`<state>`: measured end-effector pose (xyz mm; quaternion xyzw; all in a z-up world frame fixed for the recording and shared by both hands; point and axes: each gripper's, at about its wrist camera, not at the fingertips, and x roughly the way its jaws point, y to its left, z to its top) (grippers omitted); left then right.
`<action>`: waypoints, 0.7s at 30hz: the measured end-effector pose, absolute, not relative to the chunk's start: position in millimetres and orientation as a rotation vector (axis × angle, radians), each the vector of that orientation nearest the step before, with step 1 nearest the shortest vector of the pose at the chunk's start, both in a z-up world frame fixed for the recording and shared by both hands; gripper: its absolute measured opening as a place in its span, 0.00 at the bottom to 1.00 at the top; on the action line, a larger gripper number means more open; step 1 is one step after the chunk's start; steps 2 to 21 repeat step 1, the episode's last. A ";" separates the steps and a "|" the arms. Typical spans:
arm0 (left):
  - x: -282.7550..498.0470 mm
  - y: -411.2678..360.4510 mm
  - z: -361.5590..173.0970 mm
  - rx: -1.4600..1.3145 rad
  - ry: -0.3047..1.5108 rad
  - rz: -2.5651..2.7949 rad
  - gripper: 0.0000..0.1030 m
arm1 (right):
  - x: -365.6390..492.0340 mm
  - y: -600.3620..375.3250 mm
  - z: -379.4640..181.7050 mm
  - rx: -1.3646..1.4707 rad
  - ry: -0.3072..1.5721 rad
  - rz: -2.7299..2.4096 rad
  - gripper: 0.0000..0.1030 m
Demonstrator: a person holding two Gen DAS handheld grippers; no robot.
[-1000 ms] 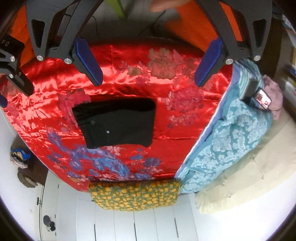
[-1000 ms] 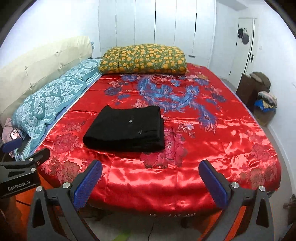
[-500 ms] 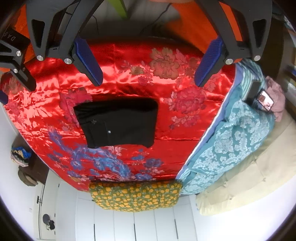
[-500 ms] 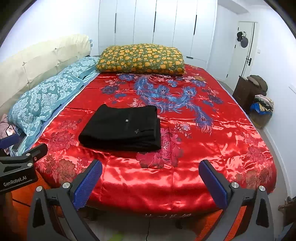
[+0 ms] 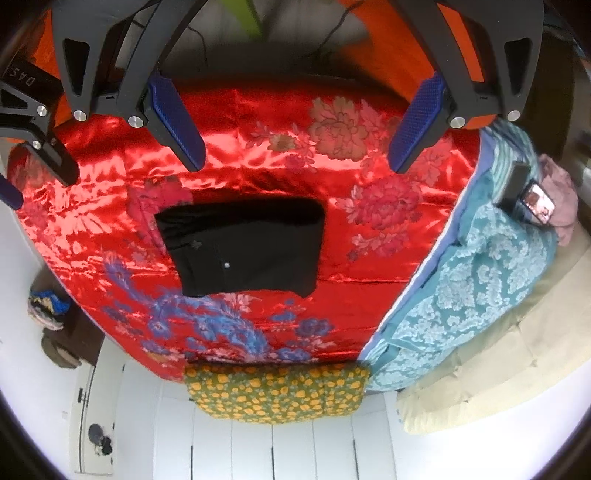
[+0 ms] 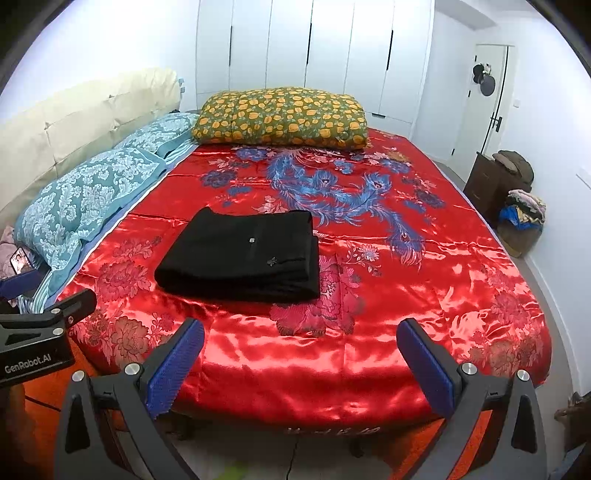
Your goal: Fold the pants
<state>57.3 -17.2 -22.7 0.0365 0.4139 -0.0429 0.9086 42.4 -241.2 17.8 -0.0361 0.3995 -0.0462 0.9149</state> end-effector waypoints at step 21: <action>56.8 -17.5 -22.4 0.080 0.849 -0.086 0.97 | 42.4 -240.7 18.5 -0.074 0.820 -0.093 1.00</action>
